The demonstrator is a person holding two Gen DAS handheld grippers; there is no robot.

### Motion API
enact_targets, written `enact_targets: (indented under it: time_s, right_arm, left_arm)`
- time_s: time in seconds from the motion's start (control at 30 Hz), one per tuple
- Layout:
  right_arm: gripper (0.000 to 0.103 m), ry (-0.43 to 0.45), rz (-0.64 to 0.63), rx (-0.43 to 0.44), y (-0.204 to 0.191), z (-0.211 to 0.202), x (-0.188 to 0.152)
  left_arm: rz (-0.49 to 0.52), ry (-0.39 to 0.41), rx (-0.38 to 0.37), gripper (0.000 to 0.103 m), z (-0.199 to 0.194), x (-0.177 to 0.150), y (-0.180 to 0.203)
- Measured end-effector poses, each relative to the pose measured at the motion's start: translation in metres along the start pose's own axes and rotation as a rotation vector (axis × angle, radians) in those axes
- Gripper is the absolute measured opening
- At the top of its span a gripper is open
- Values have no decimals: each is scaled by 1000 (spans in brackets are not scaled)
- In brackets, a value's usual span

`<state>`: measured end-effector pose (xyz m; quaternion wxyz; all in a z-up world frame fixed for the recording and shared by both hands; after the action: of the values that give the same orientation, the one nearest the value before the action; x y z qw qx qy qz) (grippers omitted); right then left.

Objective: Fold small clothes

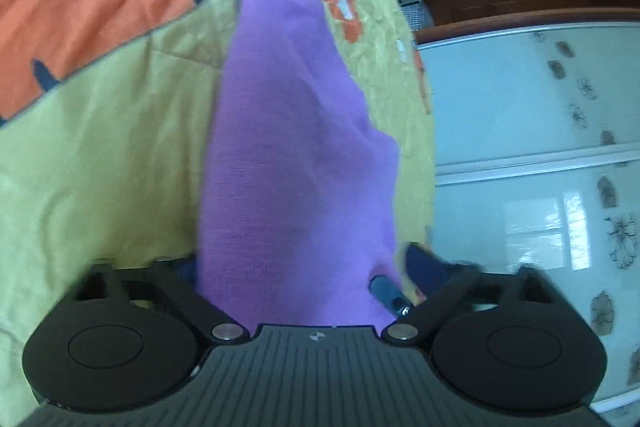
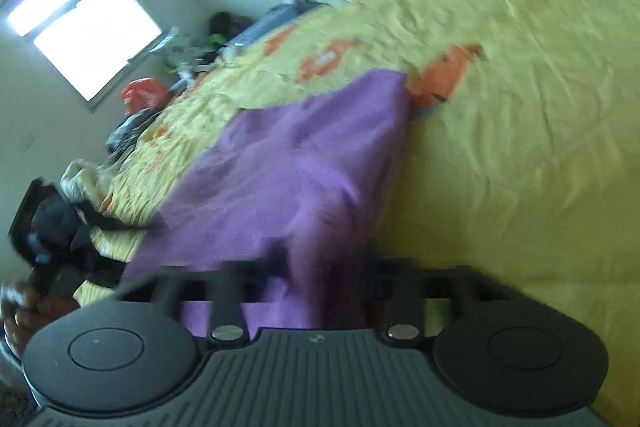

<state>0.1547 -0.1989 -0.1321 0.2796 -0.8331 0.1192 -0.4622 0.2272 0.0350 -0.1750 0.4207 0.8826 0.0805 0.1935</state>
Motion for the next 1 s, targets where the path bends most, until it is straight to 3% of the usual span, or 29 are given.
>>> enact_targets:
  time_s: [0.03, 0.17, 0.27, 0.5, 0.57, 0.63, 0.67, 0.7, 0.8, 0.87, 0.9, 1.0]
  right_arm:
    - [22, 7, -9, -13, -2, 3, 0]
    - [17, 41, -92, -55, -27, 1, 6]
    - [15, 75, -81, -16, -49, -8, 15]
    - [15, 73, -105, 29, -89, -29, -9]
    - [21, 37, -120, -12, -81, -23, -30]
    - [41, 9, -160, -85, -69, -20, -48]
    - [60, 27, -165, -106, -65, -26, -52]
    - [61, 53, -166, -103, -65, -33, -53]
    - [57, 143, -321, -148, -75, -57, -53]
    - [43, 199, -442, -128, -94, -62, -49]
    - [36, 211, -484, -125, -102, -59, -47]
    - [32, 184, -536, -77, -117, -36, -47]
  left_arm:
    - [33, -11, 24, 33, 0, -1, -1]
    - [273, 33, 114, 27, -14, -1, 22]
    - [377, 52, 134, 26, -28, -7, 41]
    - [434, 89, 158, 26, -70, -18, 33]
    - [400, 87, 173, 27, -75, -19, 14]
    - [359, 81, 195, 33, -78, -28, -4]
    - [342, 92, 206, 37, -83, -32, -12]
    - [335, 103, 196, 43, -89, -37, -15]
    - [341, 159, 170, 45, -116, -56, -18]
    - [368, 186, 176, 45, -125, -68, -19]
    - [385, 191, 182, 45, -127, -75, -20]
    - [444, 191, 233, 45, -123, -88, -26]
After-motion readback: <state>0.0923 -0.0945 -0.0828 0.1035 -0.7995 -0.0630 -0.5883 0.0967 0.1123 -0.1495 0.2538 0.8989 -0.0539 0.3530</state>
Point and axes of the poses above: each gripper's, at about its wrist camera, not at the fingertips, and z roughly the way its jaws point, y to its right, x to its top, the point moved 10 cm from there along z, roughly the way its jaws point, and after that the axes turned 14 degrees about y, right-handed, at the moved point
